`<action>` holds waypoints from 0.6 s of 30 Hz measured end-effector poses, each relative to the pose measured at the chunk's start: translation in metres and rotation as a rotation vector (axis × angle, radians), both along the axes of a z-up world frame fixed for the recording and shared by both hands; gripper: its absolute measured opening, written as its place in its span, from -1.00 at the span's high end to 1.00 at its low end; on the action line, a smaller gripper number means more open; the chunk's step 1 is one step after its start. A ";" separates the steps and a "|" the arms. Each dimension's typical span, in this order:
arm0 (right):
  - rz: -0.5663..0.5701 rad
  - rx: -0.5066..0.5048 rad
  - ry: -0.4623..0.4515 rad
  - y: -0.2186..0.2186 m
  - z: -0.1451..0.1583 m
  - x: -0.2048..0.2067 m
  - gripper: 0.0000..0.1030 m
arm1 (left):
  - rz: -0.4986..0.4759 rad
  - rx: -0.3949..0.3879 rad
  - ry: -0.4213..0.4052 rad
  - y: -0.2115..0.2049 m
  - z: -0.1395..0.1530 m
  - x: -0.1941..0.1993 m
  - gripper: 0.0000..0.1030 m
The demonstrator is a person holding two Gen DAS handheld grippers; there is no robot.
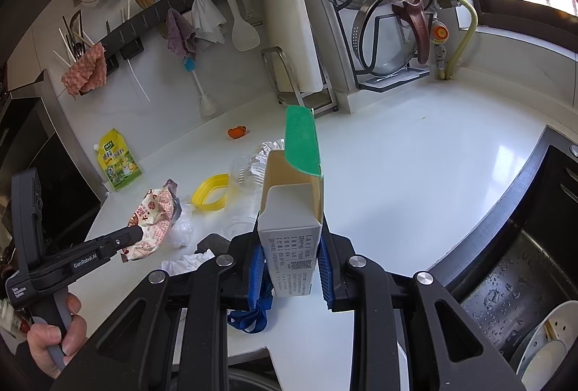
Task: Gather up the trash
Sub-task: 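Grasp the red-and-white snack wrapper with the left tool while the right tool holds the carton, then carry wrapper and carton over the basket and open both tools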
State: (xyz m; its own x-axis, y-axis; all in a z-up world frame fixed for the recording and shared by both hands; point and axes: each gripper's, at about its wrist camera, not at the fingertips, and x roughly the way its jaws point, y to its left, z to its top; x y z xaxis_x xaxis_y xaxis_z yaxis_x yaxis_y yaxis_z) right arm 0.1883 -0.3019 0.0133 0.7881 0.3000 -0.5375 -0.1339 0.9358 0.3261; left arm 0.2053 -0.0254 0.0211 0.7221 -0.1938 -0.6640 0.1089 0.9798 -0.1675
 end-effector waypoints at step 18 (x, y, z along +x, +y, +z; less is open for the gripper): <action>-0.029 -0.030 0.017 0.017 0.012 -0.096 0.51 | -0.025 -0.012 -0.047 0.024 0.028 -0.098 0.84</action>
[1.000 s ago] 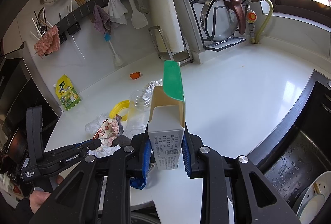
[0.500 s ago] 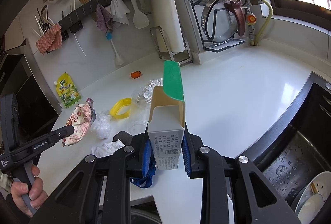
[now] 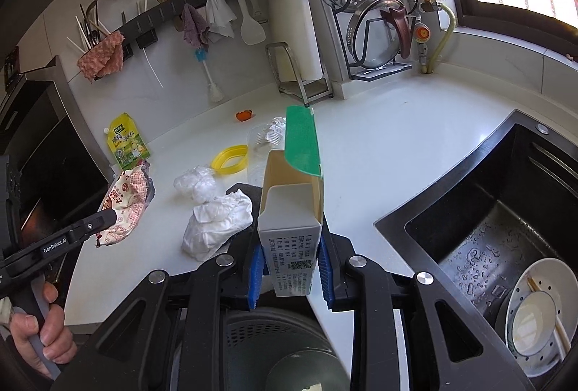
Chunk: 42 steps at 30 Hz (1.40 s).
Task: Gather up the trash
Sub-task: 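Carry wrapper and carton over the basket and open both tools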
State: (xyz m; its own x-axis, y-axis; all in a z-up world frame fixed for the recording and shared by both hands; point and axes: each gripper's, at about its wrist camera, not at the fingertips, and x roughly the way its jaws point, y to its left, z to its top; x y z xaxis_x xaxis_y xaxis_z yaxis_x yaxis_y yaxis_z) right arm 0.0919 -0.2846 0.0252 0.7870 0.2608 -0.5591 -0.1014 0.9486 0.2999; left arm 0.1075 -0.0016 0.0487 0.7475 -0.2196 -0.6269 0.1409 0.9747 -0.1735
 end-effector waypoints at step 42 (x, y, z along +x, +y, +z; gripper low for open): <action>0.052 -0.019 0.217 0.033 -0.103 -0.135 0.51 | -0.202 0.055 0.224 -0.051 -0.116 -0.123 0.84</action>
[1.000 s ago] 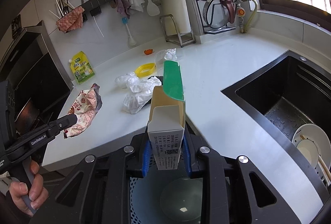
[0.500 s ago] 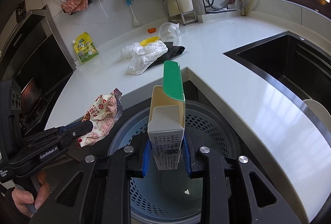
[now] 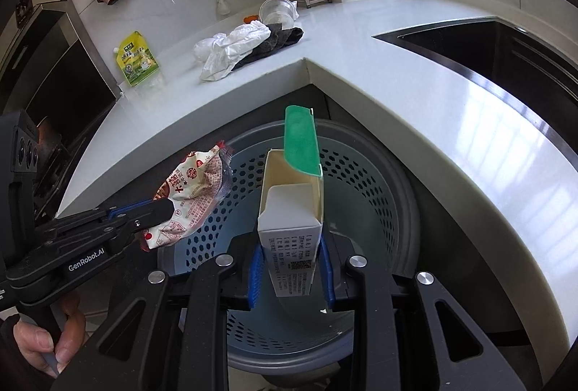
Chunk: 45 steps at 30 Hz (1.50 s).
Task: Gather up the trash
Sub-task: 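Carry wrapper and carton over the basket and open both tools, then move both tools back over the counter toward the tissue and cloth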
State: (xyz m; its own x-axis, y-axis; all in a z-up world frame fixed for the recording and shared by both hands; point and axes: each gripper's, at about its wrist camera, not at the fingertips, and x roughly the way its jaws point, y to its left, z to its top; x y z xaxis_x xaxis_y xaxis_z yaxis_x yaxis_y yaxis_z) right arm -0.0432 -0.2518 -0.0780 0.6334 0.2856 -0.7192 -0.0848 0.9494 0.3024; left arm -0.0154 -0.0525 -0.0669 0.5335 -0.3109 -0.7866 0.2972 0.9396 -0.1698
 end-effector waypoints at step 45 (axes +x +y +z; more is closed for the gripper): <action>0.021 -0.007 -0.045 0.016 0.018 0.003 -0.12 | 0.293 0.056 -0.160 0.128 0.051 0.000 -0.39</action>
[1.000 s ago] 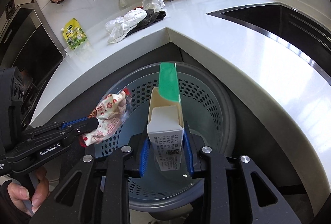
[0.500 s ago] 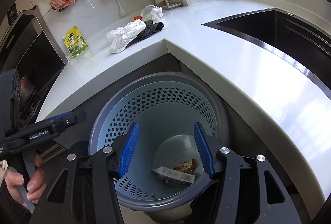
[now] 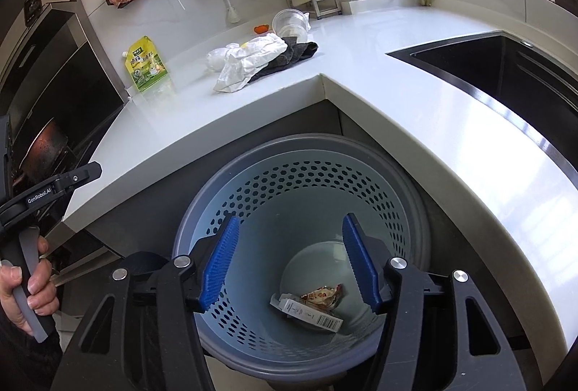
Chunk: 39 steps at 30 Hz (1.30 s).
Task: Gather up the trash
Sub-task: 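Move both tools back over the counter toward the tissue and cloth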
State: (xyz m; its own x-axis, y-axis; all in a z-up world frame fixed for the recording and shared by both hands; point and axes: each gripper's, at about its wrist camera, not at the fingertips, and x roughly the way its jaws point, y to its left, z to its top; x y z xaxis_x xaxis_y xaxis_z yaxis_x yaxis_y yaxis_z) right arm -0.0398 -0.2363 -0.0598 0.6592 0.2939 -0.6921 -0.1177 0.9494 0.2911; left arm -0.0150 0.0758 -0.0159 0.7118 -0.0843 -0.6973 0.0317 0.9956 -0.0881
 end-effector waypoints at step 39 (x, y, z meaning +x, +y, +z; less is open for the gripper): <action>0.104 -0.159 0.007 0.096 0.033 0.071 -0.27 | 0.113 0.022 -0.150 0.158 0.034 0.050 -0.60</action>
State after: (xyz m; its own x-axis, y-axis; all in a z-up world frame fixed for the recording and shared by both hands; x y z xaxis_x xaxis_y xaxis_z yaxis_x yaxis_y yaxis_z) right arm 0.0309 -0.1407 -0.0263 0.6263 0.2469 -0.7395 -0.2165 0.9663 0.1392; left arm 0.0347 0.2339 0.0181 0.8122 0.0156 -0.5832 -0.0688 0.9952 -0.0692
